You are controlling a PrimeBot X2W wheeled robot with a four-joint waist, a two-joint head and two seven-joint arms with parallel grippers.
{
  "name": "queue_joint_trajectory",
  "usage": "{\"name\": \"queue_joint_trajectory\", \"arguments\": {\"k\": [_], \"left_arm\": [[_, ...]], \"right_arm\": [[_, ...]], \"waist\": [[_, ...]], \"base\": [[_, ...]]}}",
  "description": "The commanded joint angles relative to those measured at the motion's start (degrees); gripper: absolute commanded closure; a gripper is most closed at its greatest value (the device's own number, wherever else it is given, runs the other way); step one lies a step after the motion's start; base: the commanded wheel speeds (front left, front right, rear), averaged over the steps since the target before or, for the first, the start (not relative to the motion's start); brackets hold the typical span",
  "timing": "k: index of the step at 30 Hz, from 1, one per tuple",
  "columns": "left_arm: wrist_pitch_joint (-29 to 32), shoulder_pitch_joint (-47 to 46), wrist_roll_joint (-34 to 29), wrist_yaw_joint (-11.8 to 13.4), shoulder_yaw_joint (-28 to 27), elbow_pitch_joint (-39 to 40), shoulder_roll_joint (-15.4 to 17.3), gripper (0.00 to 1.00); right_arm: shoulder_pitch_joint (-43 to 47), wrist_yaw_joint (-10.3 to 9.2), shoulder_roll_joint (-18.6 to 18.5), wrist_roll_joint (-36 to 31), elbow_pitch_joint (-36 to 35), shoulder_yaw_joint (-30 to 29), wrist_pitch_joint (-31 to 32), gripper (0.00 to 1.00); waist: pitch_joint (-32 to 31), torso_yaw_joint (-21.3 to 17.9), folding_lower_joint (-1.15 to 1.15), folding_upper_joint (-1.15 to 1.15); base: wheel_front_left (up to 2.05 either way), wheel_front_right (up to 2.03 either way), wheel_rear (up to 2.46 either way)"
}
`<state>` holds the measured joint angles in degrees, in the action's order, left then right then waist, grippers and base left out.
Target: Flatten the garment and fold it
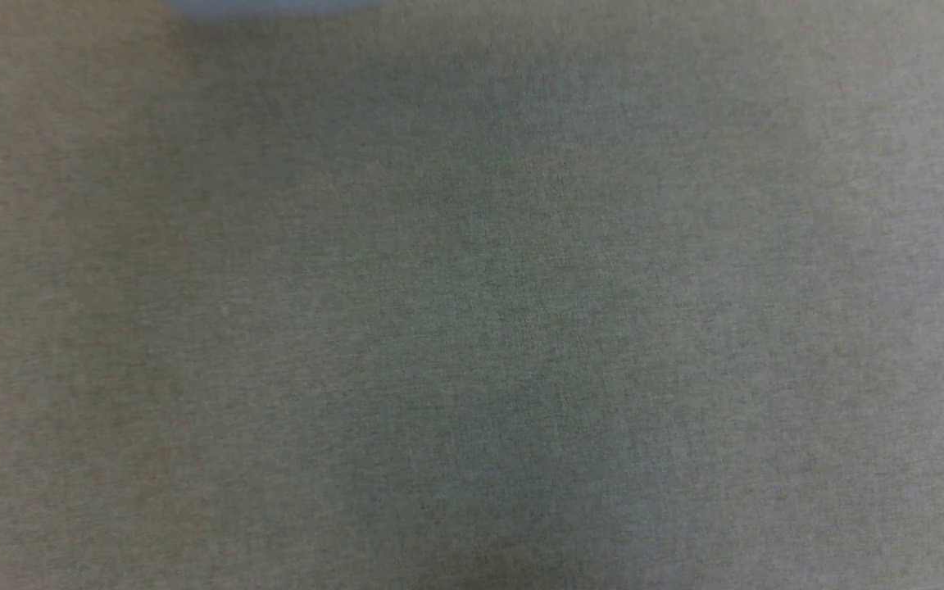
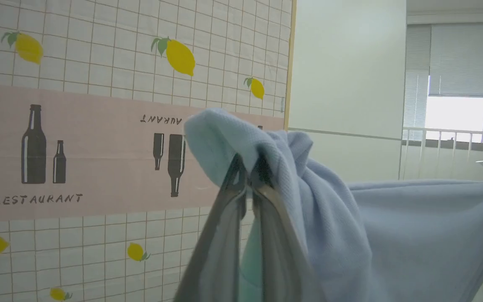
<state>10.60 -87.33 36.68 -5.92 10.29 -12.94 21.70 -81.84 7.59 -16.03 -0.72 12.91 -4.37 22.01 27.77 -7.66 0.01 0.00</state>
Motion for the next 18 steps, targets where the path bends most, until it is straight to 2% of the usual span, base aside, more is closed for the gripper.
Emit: {"name": "queue_joint_trajectory", "arguments": {"k": [1,4,9,13,18], "left_arm": [[-2.59,-2.16,-1.29,0.36,-0.62,-0.76,0.83,1.00],[-6.77,-2.57,-1.73,-0.23,-0.53,-3.28,0.82,1.00],[-7.87,4.09,-1.09,-1.25,3.28,-7.88,2.57,1.00],[-7.74,13.22,-0.39,-1.52,9.59,-10.40,5.43,1.00],[-9.61,25.06,3.49,-1.55,18.36,-10.56,9.59,1.00]], "right_arm": [[-1.81,-0.10,0.48,-1.17,1.08,-0.93,-2.13,1.00],[-3.31,-0.10,1.62,-1.76,3.63,-1.33,-5.55,1.00],[1.47,-0.10,1.11,1.22,7.22,2.69,-6.75,1.00],[10.55,-0.10,0.09,5.95,7.76,7.44,-5.85,1.00],[25.46,-0.10,-2.02,13.12,5.40,11.38,-2.13,1.00]], "waist": [[4.00,-1.71,-0.01,0.00],[3.85,-1.70,-0.01,0.00],[2.33,-0.88,-0.01,0.00],[-0.17,-0.05,-0.01,0.00],[-4.86,1.19,-0.01,0.00]], "base": [[0.00,0.00,0.00],[0.00,0.00,0.00],[0.00,0.00,0.00],[0.00,0.00,0.00],[0.00,0.00,0.00]]}}
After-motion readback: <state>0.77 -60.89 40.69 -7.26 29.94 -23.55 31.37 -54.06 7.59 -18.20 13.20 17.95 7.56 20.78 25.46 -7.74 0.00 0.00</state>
